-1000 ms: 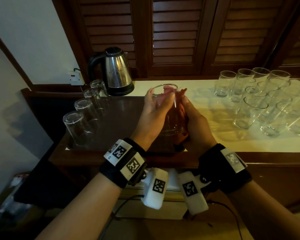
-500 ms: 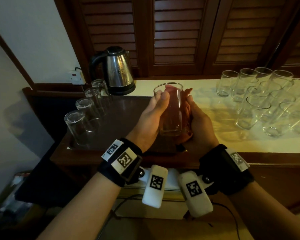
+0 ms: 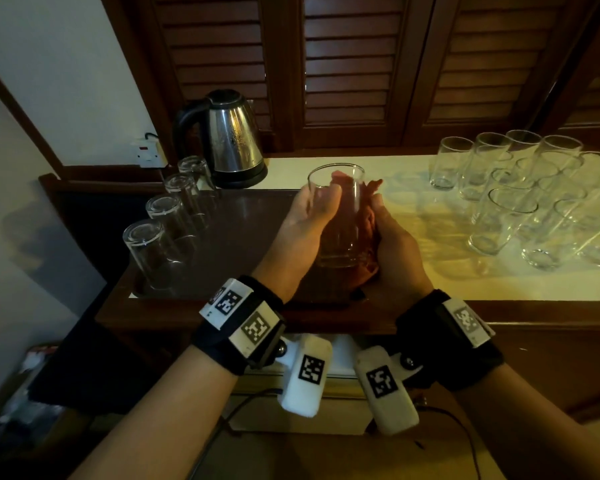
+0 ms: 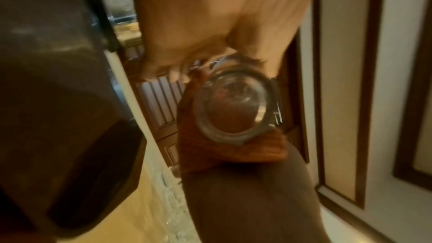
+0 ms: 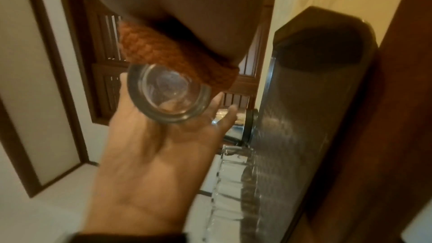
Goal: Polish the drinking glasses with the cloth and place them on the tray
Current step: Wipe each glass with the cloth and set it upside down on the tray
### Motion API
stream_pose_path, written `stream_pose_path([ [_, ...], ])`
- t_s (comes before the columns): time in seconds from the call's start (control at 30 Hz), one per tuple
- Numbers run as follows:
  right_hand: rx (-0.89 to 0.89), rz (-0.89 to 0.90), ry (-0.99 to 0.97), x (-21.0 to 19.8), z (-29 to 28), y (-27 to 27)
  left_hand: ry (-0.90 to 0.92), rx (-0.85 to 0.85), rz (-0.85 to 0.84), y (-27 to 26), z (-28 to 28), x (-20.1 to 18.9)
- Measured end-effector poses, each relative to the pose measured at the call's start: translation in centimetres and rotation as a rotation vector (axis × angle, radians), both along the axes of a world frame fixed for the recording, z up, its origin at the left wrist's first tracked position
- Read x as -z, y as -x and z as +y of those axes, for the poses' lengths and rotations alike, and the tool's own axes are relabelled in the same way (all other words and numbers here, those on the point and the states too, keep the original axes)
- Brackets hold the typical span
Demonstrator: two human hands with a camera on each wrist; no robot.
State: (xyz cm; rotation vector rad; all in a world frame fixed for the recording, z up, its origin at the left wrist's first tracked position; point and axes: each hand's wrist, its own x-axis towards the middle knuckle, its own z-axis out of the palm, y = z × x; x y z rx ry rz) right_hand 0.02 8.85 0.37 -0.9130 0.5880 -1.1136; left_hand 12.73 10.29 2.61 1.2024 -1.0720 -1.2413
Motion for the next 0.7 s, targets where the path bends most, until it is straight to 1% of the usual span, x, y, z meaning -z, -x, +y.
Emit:
stream_pose_path([
  [0.07,0.059,0.093,0.110,-0.1,-0.3,-0.2,0.041,-0.061,-0.097,0.1,0.0,-0.3],
  [0.1,0.080,0.144,0.165,-0.1,-0.4,-0.3,0.059,-0.066,-0.141,0.3,0.0,-0.4],
  [0.17,0.088,0.187,0.217,0.0,-0.6,-0.7,0.060,-0.063,-0.188,0.9,0.2,-0.7],
  [0.23,0.073,0.160,0.197,0.1,-0.4,-0.6,0.058,-0.072,-0.128,1.0,0.2,-0.5],
  [0.3,0.024,0.090,0.081,-0.2,0.0,-0.3,0.018,-0.033,-0.016,0.7,0.2,-0.3],
  [0.37,-0.020,0.007,-0.025,0.0,0.0,0.1,-0.021,0.044,0.055,0.1,0.3,-0.3],
  [0.4,-0.012,-0.005,-0.028,0.0,0.0,0.2,-0.025,0.051,0.063,-0.1,0.2,-0.2],
  [0.43,0.028,0.011,0.000,0.0,-0.1,0.1,-0.025,0.022,0.061,-0.3,0.0,-0.2],
  [0.5,0.114,0.101,0.116,0.2,-0.6,-0.3,-0.024,-0.051,0.031,-0.1,-0.2,-0.1],
  [0.53,0.139,0.141,0.157,0.2,-0.7,-0.6,-0.021,-0.055,-0.015,0.1,-0.4,-0.1],
  [0.6,0.123,0.148,0.199,0.7,-0.8,-1.0,-0.017,-0.038,-0.120,0.7,-0.2,0.0],
  [0.63,0.103,0.129,0.188,0.9,-0.8,-1.0,-0.008,-0.040,-0.125,0.9,0.0,0.1],
  [0.7,0.060,0.071,0.090,1.1,-0.7,-0.7,0.003,-0.022,-0.015,0.9,0.3,0.4],
])
